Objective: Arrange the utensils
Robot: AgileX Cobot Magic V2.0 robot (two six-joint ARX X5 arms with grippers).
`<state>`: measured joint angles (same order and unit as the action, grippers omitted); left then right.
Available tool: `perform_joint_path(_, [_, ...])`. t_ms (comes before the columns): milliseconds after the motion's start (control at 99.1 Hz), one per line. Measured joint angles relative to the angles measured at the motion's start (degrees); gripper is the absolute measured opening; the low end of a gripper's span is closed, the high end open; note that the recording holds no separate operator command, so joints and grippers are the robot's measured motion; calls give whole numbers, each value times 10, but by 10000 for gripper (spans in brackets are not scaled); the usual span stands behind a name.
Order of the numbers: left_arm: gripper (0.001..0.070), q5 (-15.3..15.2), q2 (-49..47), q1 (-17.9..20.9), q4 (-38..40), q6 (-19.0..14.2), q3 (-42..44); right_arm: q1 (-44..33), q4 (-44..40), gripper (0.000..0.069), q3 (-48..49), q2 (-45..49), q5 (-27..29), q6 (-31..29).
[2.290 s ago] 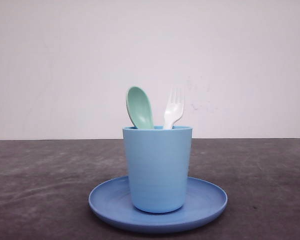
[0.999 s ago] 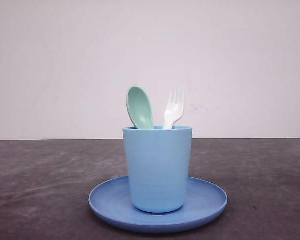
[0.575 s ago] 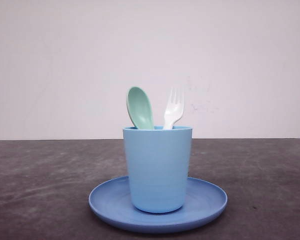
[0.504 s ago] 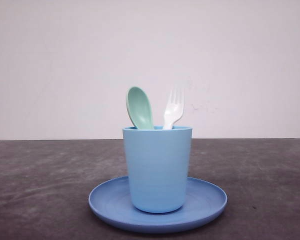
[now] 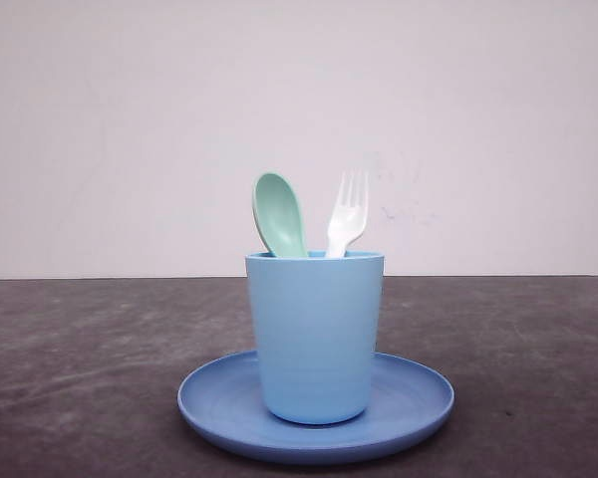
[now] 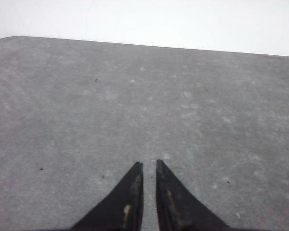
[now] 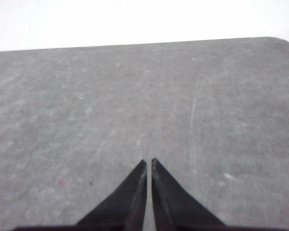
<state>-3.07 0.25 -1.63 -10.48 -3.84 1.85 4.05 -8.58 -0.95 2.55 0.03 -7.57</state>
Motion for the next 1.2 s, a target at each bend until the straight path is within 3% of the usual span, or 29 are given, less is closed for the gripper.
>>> perform_joint_path(1200, [23,0,0,0,0,0,0,-12,-11,17,0,-24,-1,28])
